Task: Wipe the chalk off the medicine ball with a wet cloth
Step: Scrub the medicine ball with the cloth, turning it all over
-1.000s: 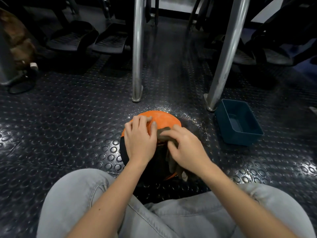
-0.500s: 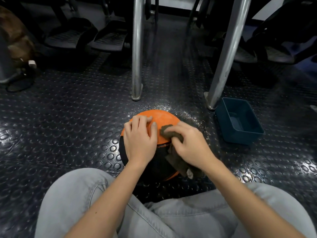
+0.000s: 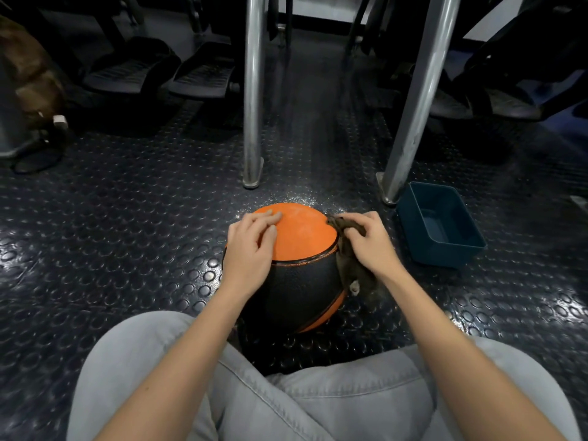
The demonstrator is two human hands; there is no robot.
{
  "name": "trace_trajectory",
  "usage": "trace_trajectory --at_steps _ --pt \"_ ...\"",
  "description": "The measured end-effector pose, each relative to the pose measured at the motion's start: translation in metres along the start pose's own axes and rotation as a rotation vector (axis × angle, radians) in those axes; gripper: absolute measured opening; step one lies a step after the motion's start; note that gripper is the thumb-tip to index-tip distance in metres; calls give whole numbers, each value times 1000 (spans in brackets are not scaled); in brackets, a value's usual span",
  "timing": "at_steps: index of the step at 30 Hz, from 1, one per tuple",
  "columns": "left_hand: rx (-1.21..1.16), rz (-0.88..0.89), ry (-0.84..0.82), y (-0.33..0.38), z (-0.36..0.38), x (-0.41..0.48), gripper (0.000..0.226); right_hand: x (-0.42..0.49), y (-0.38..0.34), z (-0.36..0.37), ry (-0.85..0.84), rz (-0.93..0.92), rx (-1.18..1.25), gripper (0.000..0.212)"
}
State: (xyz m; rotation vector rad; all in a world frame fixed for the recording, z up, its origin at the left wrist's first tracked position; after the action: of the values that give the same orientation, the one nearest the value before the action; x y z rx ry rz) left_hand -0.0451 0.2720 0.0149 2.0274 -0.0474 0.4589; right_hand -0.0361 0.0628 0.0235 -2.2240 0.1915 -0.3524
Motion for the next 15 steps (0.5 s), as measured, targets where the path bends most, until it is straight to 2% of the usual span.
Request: trace_trajectory --at_steps 3,7,9,13,15 --pt "52 89 41 1 3 -4 33 -12 -34 -6 -47 -294 -34 42" --pt "63 123 117 -2 8 -6 49 -47 -59 0 -105 -637 -161 33" --pt "53 122 118 -4 8 -7 43 -32 -51 1 -101 -639 -228 34" --pt "64 161 109 6 16 -10 38 21 -33 -3 -59 -421 -328 35" --pt "73 181 137 9 18 -11 39 11 -37 -4 -61 -427 -339 35"
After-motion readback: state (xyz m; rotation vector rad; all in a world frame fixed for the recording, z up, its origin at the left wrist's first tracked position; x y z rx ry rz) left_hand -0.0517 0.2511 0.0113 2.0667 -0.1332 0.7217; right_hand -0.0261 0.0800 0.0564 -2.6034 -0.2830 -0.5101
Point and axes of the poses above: each hand's wrist, its own x-axis towards the middle knuckle, its own z-axis out of the palm, y = z × x, the point moved 4 cm from there along x, towards the middle knuckle, and after that the axes turned 9 degrees about y, right-handed, at the moved point
